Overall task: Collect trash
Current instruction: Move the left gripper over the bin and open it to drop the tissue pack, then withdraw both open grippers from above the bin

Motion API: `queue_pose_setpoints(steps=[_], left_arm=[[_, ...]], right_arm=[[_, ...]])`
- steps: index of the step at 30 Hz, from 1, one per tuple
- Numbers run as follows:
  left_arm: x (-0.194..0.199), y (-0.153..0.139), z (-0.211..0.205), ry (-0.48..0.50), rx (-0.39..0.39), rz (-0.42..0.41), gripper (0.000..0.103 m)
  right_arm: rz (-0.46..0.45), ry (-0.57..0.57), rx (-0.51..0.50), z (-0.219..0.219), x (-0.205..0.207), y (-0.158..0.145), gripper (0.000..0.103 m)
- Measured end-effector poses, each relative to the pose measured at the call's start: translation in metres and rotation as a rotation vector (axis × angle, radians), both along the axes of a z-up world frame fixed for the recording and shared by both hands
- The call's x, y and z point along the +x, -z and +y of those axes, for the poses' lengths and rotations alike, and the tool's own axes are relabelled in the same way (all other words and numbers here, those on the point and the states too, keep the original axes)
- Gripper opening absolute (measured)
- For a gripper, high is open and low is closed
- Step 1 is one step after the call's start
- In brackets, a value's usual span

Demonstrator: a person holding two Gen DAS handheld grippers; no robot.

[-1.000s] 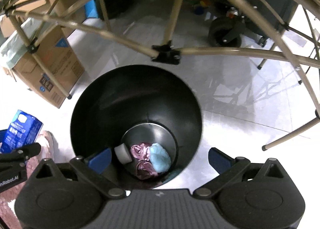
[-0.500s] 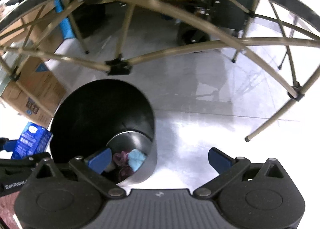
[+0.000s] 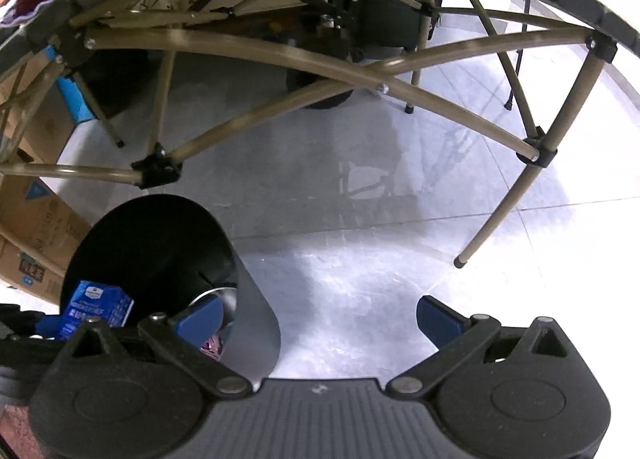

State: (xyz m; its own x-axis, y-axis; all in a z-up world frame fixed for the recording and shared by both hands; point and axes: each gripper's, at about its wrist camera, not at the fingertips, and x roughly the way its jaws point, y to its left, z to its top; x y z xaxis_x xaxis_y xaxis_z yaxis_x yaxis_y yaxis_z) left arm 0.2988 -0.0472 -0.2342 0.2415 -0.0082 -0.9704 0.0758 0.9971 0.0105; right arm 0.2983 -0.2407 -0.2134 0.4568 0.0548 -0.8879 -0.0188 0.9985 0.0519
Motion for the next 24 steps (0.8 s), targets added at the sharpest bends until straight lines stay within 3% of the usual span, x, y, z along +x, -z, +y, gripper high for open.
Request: queue_pose_setpoints(steps=[5, 7, 12, 24], left_arm=[[0.0015, 0.0042, 0.0013, -0.016, 0.007, 0.020, 0.055], [0.0026, 0.0046, 0.0012, -0.030, 0.024, 0.023, 0.065], [0.0067, 0.0037, 0.0013, -0.051, 0.046, 0.022, 0.103], [0.0069, 0.0103, 0.0044, -0.054, 0.074, 0.083, 0.103]], right_arm=[[0.018, -0.011, -0.013, 0.0020, 0.0000, 0.0052, 0.103], [0.017, -0.013, -0.014, 0.0032, -0.0004, 0.0053, 0.103], [0.018, -0.027, -0.015, 0.0057, -0.0007, 0.0051, 0.103], [0.017, -0.036, -0.014, 0.0074, -0.0003, 0.0044, 0.103]])
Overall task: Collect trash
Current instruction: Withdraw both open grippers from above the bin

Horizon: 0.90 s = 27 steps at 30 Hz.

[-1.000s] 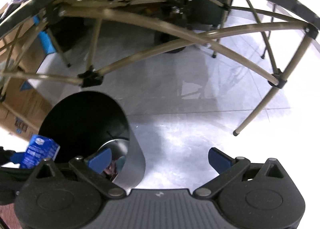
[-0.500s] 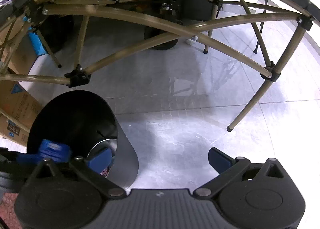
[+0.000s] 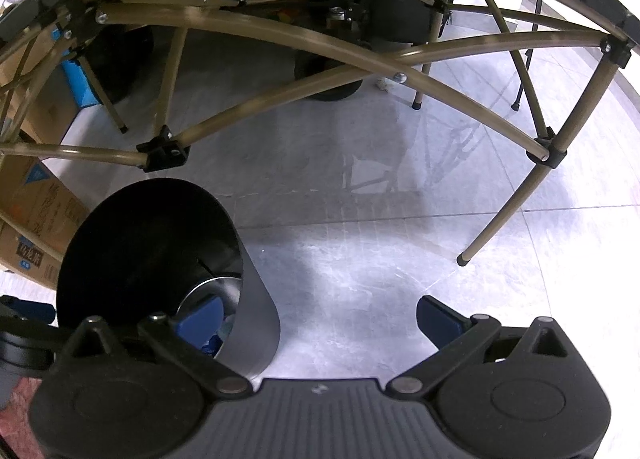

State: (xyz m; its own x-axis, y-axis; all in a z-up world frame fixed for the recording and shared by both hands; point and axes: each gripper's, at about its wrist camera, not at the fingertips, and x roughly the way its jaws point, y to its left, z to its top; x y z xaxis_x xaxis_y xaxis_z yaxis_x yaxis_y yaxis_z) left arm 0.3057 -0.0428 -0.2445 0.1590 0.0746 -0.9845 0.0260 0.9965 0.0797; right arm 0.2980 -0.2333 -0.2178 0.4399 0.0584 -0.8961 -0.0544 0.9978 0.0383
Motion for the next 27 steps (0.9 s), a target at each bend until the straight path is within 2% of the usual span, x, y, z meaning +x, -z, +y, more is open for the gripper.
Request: queue_pose_setpoints(steps=[27], left_arm=[[-0.0063, -0.0087, 0.0006, 0.012, -0.019, -0.007, 0.103]], right_arm=[[-0.003, -0.028, -0.018, 0.0047, -0.0020, -0.0002, 0.103]])
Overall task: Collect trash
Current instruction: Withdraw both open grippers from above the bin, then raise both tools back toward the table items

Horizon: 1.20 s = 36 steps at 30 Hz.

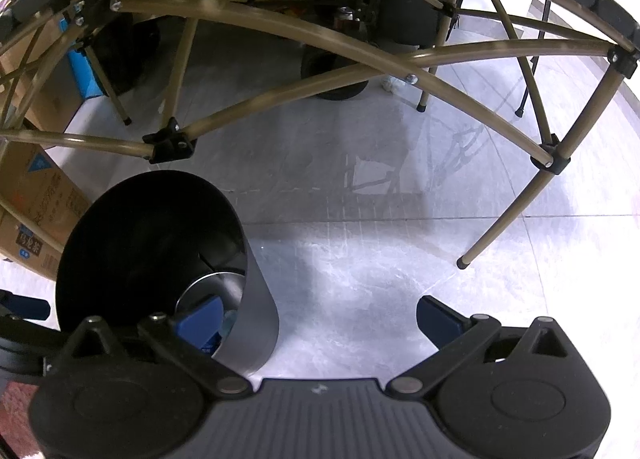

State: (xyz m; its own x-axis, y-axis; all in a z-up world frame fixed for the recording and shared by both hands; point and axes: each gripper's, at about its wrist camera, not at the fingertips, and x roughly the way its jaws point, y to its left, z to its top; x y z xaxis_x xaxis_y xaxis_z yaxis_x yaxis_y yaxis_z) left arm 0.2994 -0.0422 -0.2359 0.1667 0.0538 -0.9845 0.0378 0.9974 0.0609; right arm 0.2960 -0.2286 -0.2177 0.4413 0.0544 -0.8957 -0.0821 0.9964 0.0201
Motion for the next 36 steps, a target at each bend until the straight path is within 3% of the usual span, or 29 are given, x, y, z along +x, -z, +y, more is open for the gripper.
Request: queue_pose_setpoints(steps=[15, 22, 30, 36], left_arm=[[-0.021, -0.040, 0.023, -0.029, -0.017, -0.119, 0.103], [-0.033, -0.062, 0.035, -0.055, 0.019, -0.213, 0.103], [-0.053, -0.106, 0.047, -0.068, -0.007, -0.355, 0.103], [-0.064, -0.145, 0.050, -0.079, -0.025, -0.489, 0.103]], right_arm=[[-0.054, -0.061, -0.011, 0.013, -0.014, -0.016, 0.103], [-0.093, -0.098, -0.018, 0.023, -0.027, -0.027, 0.103], [-0.205, -0.154, 0.026, 0.033, -0.047, -0.070, 0.103], [-0.345, -0.200, 0.050, 0.036, -0.060, -0.113, 0.103]])
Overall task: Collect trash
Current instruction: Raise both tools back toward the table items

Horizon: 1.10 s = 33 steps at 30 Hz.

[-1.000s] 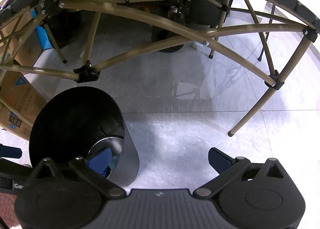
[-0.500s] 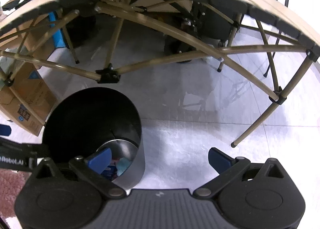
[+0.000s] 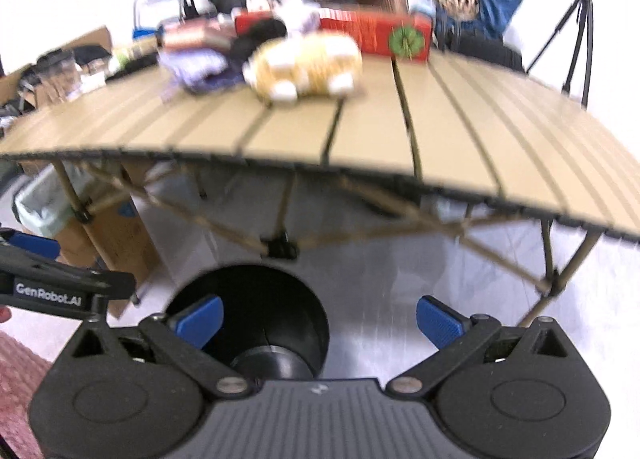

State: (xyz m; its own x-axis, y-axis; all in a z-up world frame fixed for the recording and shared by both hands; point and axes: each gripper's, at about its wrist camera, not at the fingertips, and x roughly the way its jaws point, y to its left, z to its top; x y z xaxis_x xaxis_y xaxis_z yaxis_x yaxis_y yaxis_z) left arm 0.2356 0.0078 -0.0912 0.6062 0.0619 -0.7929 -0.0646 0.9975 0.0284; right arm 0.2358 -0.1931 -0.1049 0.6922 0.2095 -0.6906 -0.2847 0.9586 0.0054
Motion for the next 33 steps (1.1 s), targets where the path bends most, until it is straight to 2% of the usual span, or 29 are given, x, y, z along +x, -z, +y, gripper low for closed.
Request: queue_pose_setpoints(steps=[8, 16, 20, 24, 33], left_arm=[[0.007, -0.044, 0.007, -0.036, -0.004, -0.152, 0.103], [0.036, -0.073, 0.021, -0.107, -0.013, -0.257, 0.103], [0.052, -0.080, 0.029, -0.141, -0.009, -0.284, 0.103], [0.065, -0.081, 0.038, -0.171, -0.002, -0.304, 0.103], [0.092, -0.074, 0.059, -0.195, -0.014, -0.277, 0.103]], right_arm=[[-0.185, -0.040, 0.031, 0.002, 0.002, -0.046, 0.103], [-0.293, -0.049, 0.052, 0.011, 0.032, -0.072, 0.103], [-0.319, -0.044, 0.041, 0.018, 0.054, -0.072, 0.103], [-0.300, -0.051, 0.089, 0.022, 0.083, -0.068, 0.103], [-0.309, -0.082, 0.051, 0.040, 0.125, -0.054, 0.103]])
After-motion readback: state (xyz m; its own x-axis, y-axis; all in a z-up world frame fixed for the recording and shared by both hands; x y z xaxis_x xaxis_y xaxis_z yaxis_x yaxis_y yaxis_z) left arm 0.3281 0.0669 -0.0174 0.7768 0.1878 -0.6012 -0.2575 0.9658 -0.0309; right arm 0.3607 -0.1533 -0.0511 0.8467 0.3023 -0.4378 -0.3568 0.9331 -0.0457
